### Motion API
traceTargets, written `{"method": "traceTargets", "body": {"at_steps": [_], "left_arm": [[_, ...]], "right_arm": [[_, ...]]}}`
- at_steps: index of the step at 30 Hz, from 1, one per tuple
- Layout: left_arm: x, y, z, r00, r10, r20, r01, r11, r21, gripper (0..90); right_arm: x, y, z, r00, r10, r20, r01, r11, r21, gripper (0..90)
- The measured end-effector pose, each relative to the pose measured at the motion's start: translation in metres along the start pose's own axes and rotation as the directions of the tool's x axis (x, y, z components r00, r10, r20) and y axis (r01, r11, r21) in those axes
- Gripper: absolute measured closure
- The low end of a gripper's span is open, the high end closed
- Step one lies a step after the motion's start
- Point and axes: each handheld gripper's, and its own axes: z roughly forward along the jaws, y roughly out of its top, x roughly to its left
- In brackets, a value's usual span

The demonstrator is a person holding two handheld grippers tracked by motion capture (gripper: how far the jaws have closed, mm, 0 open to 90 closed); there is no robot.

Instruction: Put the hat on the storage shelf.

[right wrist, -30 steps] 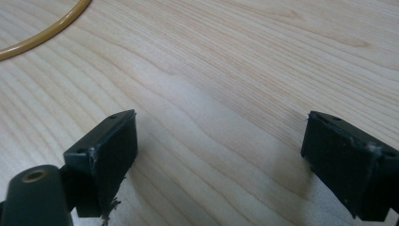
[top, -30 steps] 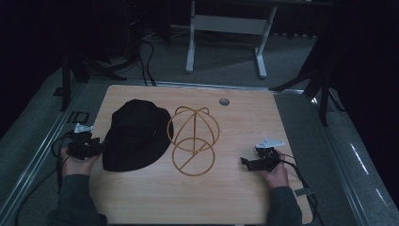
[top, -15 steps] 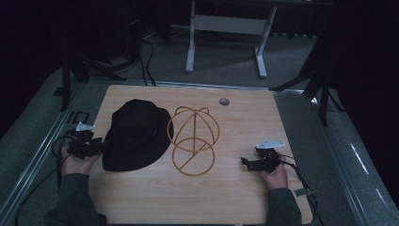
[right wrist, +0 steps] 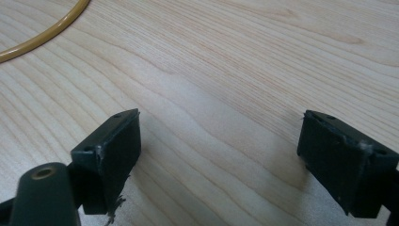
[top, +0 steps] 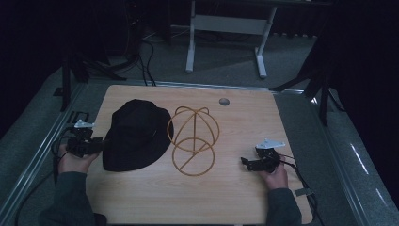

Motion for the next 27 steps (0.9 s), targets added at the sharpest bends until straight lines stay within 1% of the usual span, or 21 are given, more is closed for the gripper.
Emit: {"method": "traceTargets", "body": {"at_steps": [2, 3, 5, 6, 10, 12, 15, 19, 24, 27], "left_arm": [[-0.001, 0.001, 0.000, 1.0000, 0.005, 0.002, -0.005, 1.0000, 0.004, 60.6], [-0.001, 0.004, -0.002, 0.9998, 0.017, 0.003, -0.017, 0.9998, 0.012, 60.6], [-0.002, 0.005, -0.002, 0.9998, 0.019, 0.005, -0.019, 0.9998, 0.012, 60.6], [-0.002, 0.008, -0.004, 0.9996, 0.028, 0.005, -0.028, 0.9995, 0.016, 60.6], [-0.002, 0.012, -0.007, 0.9992, 0.039, 0.009, -0.039, 0.9990, 0.020, 61.0], [-0.002, 0.014, -0.009, 0.9988, 0.044, 0.020, -0.044, 0.9988, 0.021, 61.3], [-0.001, 0.018, -0.011, 0.9983, 0.053, 0.024, -0.054, 0.9982, 0.027, 61.6], [-0.002, 0.023, -0.013, 0.9968, 0.075, 0.029, -0.076, 0.9964, 0.039, 61.9], [-0.003, 0.029, -0.016, 0.9950, 0.091, 0.040, -0.093, 0.9945, 0.048, 62.5], [-0.004, 0.032, -0.017, 0.9933, 0.106, 0.046, -0.109, 0.9919, 0.065, 62.5]], "right_arm": [[0.000, 0.000, 0.000, 1.0000, 0.000, 0.000, 0.000, 1.000, 0.000, 13.9], [0.000, 0.000, 0.000, 1.0000, 0.000, 0.000, 0.000, 1.000, 0.000, 13.9], [0.000, 0.000, 0.000, 1.0000, 0.001, 0.000, -0.001, 1.000, 0.000, 13.9], [0.000, 0.000, 0.000, 1.0000, 0.000, 0.000, 0.000, 1.000, 0.000, 13.9], [0.000, 0.000, 0.000, 1.0000, 0.000, 0.000, 0.000, 1.000, 0.000, 13.9], [0.000, 0.000, 0.000, 1.0000, 0.000, 0.000, 0.000, 1.000, 0.000, 13.9], [0.000, 0.000, 0.000, 1.0000, 0.000, 0.000, 0.000, 1.000, 0.000, 13.9], [0.000, 0.000, 0.000, 1.0000, 0.000, 0.000, 0.000, 1.000, 0.000, 13.9], [0.000, 0.000, 0.000, 1.0000, -0.001, 0.000, 0.001, 1.000, 0.000, 13.9], [0.000, 0.000, 0.000, 1.0000, -0.001, 0.000, 0.001, 1.000, 0.000, 13.9]]}}
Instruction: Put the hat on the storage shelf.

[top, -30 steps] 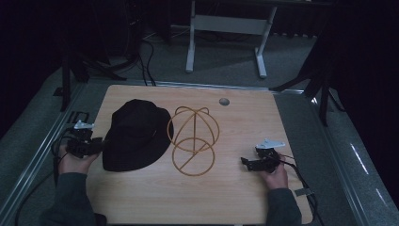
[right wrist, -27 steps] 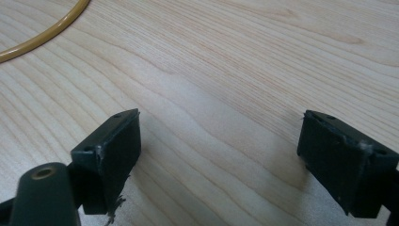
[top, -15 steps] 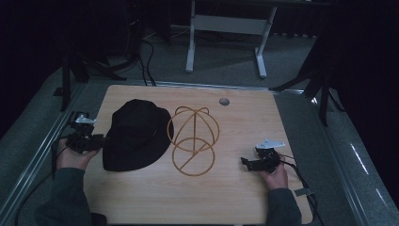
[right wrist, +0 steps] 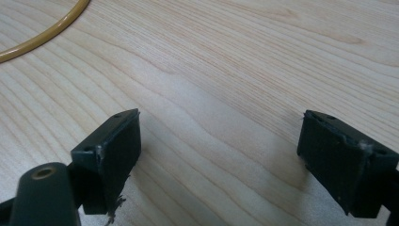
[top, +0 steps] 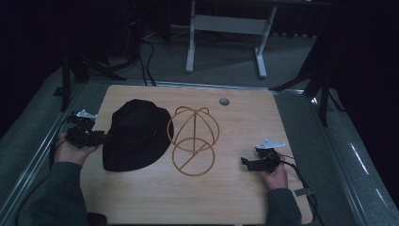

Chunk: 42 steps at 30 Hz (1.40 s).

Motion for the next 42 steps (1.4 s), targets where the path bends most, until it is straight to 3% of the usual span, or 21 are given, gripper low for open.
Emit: {"method": "traceTargets", "body": {"at_steps": [20, 30, 42], "left_arm": [[0.001, 0.011, -0.010, 0.9963, 0.026, 0.082, -0.030, 0.9988, 0.039, 63.9], [-0.003, 0.019, -0.013, 0.9881, 0.054, 0.144, -0.061, 0.9972, 0.043, 62.7], [-0.010, 0.030, -0.006, 0.9872, 0.069, 0.144, -0.080, 0.9940, 0.075, 61.6]], "right_arm": [[0.000, 0.000, 0.000, 1.0000, 0.000, 0.001, 0.000, 1.000, 0.000, 13.9], [0.000, 0.000, 0.000, 1.0000, 0.002, 0.000, -0.002, 1.000, -0.001, 14.0], [0.000, 0.000, 0.000, 1.0000, 0.002, 0.000, -0.002, 1.000, -0.001, 14.0]]}}
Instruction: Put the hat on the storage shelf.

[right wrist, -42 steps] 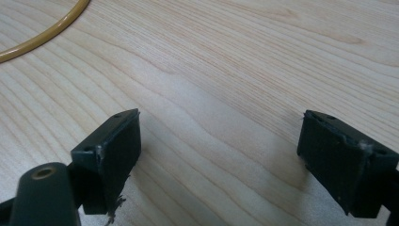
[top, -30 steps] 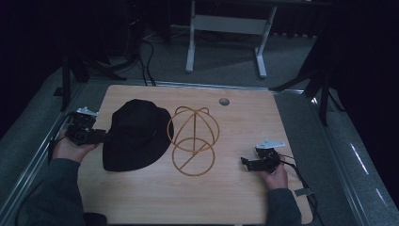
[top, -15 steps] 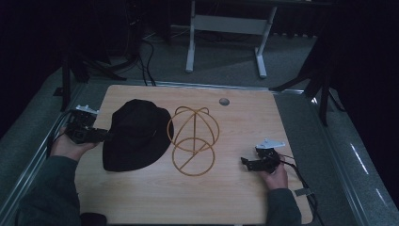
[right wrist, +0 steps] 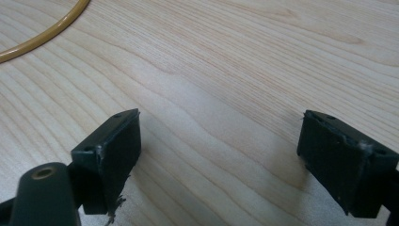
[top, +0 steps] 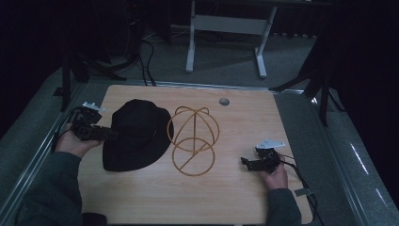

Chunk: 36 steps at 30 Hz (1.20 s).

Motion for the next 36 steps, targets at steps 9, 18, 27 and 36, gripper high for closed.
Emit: {"method": "traceTargets", "body": {"at_steps": [9, 18, 27, 36], "left_arm": [[0.001, 0.009, 0.008, 0.9999, 0.012, -0.012, -0.011, 0.9991, 0.040, 62.6], [0.001, 0.017, 0.019, 0.9992, 0.032, -0.026, -0.029, 0.9939, 0.107, 65.8], [0.003, 0.025, 0.033, 0.9980, 0.041, -0.049, -0.032, 0.9853, 0.168, 65.2], [0.006, 0.031, 0.038, 0.9985, 0.041, -0.035, -0.033, 0.9761, 0.215, 65.1]], "right_arm": [[0.000, 0.000, 0.000, 1.0000, -0.003, 0.000, 0.003, 1.000, 0.000, 14.0], [0.000, 0.000, 0.000, 1.0000, -0.001, 0.000, 0.001, 1.000, 0.001, 14.0], [0.000, 0.000, 0.000, 1.0000, -0.001, 0.000, 0.001, 1.000, 0.001, 14.0], [0.000, 0.000, 0.000, 1.0000, -0.001, 0.000, 0.001, 1.000, 0.000, 14.0]]}}
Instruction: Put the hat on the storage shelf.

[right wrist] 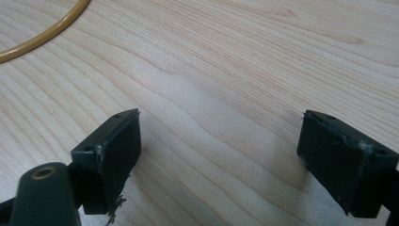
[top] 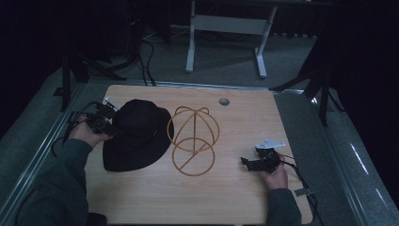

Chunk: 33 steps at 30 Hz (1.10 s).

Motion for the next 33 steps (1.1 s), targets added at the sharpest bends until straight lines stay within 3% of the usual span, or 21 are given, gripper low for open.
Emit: {"method": "traceTargets", "body": {"at_steps": [10, 15, 19, 23, 27, 33], "left_arm": [[0.005, 0.008, 0.005, 0.9994, -0.005, 0.035, 0.003, 0.9985, 0.054, 63.4], [0.006, 0.012, 0.009, 0.9995, -0.009, 0.030, 0.007, 0.9965, 0.083, 63.0], [0.005, 0.015, 0.011, 0.9999, -0.002, 0.011, 0.001, 0.9954, 0.096, 71.2], [0.003, 0.017, 0.009, 0.9999, 0.012, -0.006, -0.011, 0.9961, 0.088, 82.5], [0.000, 0.019, 0.004, 0.9993, 0.028, -0.025, -0.026, 0.9967, 0.076, 83.9], [0.000, 0.020, -0.005, 0.9995, 0.021, -0.024, -0.020, 0.9990, 0.040, 84.6]], "right_arm": [[0.000, 0.000, 0.000, 1.0000, 0.000, 0.000, 0.000, 1.000, 0.000, 14.0], [0.000, 0.000, 0.000, 1.0000, 0.000, 0.000, 0.000, 1.000, 0.000, 14.0], [0.000, 0.000, 0.000, 1.0000, 0.000, 0.000, 0.000, 1.000, 0.000, 13.9], [0.000, 0.000, 0.000, 1.0000, 0.000, 0.000, 0.000, 1.000, 0.000, 14.0], [0.000, 0.000, 0.000, 1.0000, 0.000, 0.000, 0.000, 1.000, 0.000, 14.0], [0.000, 0.000, 0.000, 1.0000, 0.001, 0.000, -0.001, 1.000, 0.000, 14.0]]}}
